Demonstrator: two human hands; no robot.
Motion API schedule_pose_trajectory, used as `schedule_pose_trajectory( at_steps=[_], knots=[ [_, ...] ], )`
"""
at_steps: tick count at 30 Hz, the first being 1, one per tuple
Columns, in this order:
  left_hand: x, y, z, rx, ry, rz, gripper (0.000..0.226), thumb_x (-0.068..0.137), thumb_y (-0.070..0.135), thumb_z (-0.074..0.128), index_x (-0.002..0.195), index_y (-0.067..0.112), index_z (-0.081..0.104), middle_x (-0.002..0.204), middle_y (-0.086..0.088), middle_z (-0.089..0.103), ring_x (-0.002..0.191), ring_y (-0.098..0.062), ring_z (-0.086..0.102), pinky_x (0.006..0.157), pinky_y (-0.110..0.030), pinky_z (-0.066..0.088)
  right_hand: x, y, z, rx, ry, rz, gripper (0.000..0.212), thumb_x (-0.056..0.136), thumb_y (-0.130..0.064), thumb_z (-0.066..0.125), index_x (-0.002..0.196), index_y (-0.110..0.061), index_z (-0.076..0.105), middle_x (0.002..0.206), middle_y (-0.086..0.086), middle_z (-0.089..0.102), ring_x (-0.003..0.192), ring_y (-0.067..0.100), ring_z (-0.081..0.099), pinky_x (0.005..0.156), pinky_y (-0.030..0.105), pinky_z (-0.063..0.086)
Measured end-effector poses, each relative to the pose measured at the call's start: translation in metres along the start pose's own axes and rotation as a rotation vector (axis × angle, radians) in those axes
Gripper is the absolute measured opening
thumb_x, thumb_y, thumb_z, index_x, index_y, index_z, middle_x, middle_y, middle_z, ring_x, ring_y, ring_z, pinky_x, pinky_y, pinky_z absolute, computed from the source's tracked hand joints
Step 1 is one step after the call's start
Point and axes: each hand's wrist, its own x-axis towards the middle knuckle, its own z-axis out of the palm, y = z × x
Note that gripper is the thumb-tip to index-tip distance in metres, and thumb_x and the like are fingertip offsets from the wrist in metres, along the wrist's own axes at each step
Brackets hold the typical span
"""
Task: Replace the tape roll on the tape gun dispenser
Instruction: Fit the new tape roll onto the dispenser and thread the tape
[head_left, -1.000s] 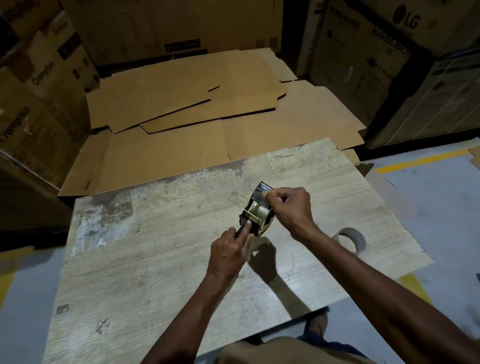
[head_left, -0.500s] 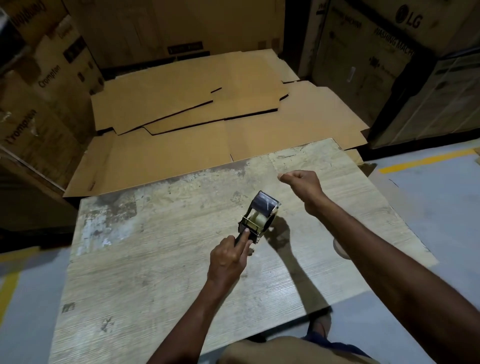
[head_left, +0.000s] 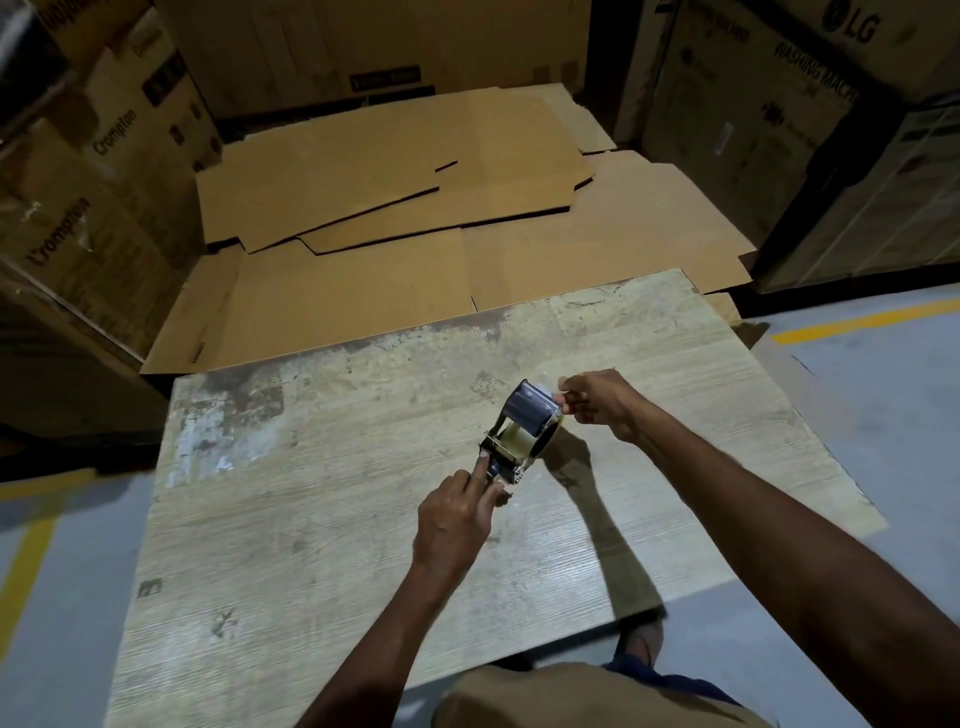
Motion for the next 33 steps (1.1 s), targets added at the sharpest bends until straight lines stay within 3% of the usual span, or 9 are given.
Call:
schedule_pose_trajectory(
  at_steps=[3, 5, 6, 13, 17, 22, 28, 33],
  knots=[
    [-0.005, 0.005, -0.002, 0.048, -0.093, 0.092, 0.059, 0.105, 0.038, 0.053, 0.158, 0.015, 0.043, 0.118, -0.001, 0.065, 0.079, -0.014, 0.062, 0.05, -0.024, 0.041, 0.003, 0.0, -0.003, 0.029, -0.008, 0.015, 0.014, 0.1, -0.013, 0.06, 0.105, -0.003, 0.069, 0.09, 0.01, 0.079, 0.072, 0.019, 0.067, 0.073, 0.031, 0.054],
    [-0.003, 0.007, -0.005, 0.068, -0.154, 0.119, 0.065, 0.109, 0.035, 0.048, 0.166, 0.019, 0.02, 0.146, 0.0, 0.048, 0.095, -0.016, 0.062, 0.056, -0.024, 0.042, 0.006, 0.0, -0.003, 0.031, -0.016, 0.017, 0.015, 0.1, -0.013, 0.06, 0.106, -0.003, 0.069, 0.091, 0.011, 0.08, 0.072, 0.019, 0.067, 0.073, 0.031, 0.054],
    [-0.002, 0.008, -0.007, 0.056, -0.186, 0.123, 0.068, 0.11, 0.034, 0.046, 0.167, 0.02, 0.013, 0.15, 0.001, 0.043, 0.097, -0.016, 0.061, 0.059, -0.025, 0.043, 0.007, 0.001, -0.003, 0.034, -0.012, 0.014, 0.016, 0.1, -0.014, 0.06, 0.106, -0.003, 0.07, 0.093, 0.012, 0.079, 0.071, 0.018, 0.067, 0.072, 0.031, 0.054],
    [0.013, 0.022, -0.017, 0.059, -0.373, 0.083, 0.077, 0.111, 0.034, 0.041, 0.163, 0.025, -0.013, 0.133, -0.006, 0.047, 0.078, -0.017, 0.049, 0.065, -0.031, 0.043, 0.011, 0.007, -0.007, 0.067, 0.011, 0.009, 0.021, 0.101, -0.016, 0.06, 0.101, 0.0, 0.074, 0.076, 0.006, 0.073, 0.07, 0.017, 0.063, 0.067, 0.027, 0.053],
    [0.027, 0.035, -0.024, 0.049, -0.467, 0.011, 0.086, 0.109, 0.035, 0.045, 0.161, 0.037, -0.023, 0.119, -0.01, 0.052, 0.077, -0.02, 0.05, 0.067, -0.033, 0.042, 0.017, 0.006, -0.011, 0.091, 0.006, 0.009, 0.021, 0.101, -0.016, 0.059, 0.094, -0.002, 0.074, 0.076, 0.008, 0.07, 0.07, 0.017, 0.062, 0.07, 0.027, 0.052],
    [0.049, 0.047, -0.041, 0.032, -0.62, 0.005, 0.097, 0.103, 0.023, 0.051, 0.159, 0.039, -0.026, 0.082, -0.011, 0.06, 0.058, -0.019, 0.048, 0.05, -0.031, 0.035, 0.023, 0.007, -0.017, 0.096, 0.016, 0.009, 0.02, 0.101, -0.014, 0.057, 0.091, -0.004, 0.071, 0.075, 0.008, 0.068, 0.066, 0.017, 0.06, 0.067, 0.026, 0.051],
    [0.065, 0.058, -0.053, 0.044, -0.789, -0.083, 0.11, 0.096, 0.014, 0.06, 0.156, 0.049, -0.025, 0.086, -0.009, 0.057, 0.052, -0.017, 0.051, 0.045, -0.03, 0.046, 0.027, 0.005, -0.02, 0.073, -0.024, 0.026, 0.017, 0.1, -0.011, 0.057, 0.09, -0.004, 0.069, 0.074, 0.009, 0.068, 0.066, 0.016, 0.062, 0.065, 0.026, 0.051],
    [0.058, 0.051, -0.051, 0.052, -0.798, -0.075, 0.109, 0.097, 0.016, 0.058, 0.156, 0.048, -0.028, 0.078, -0.009, 0.057, 0.052, -0.019, 0.052, 0.046, -0.034, 0.05, 0.026, 0.003, -0.017, 0.087, -0.1, 0.06, 0.015, 0.099, -0.012, 0.057, 0.09, -0.005, 0.066, 0.075, 0.008, 0.066, 0.066, 0.015, 0.059, 0.064, 0.025, 0.048]
  ],
)
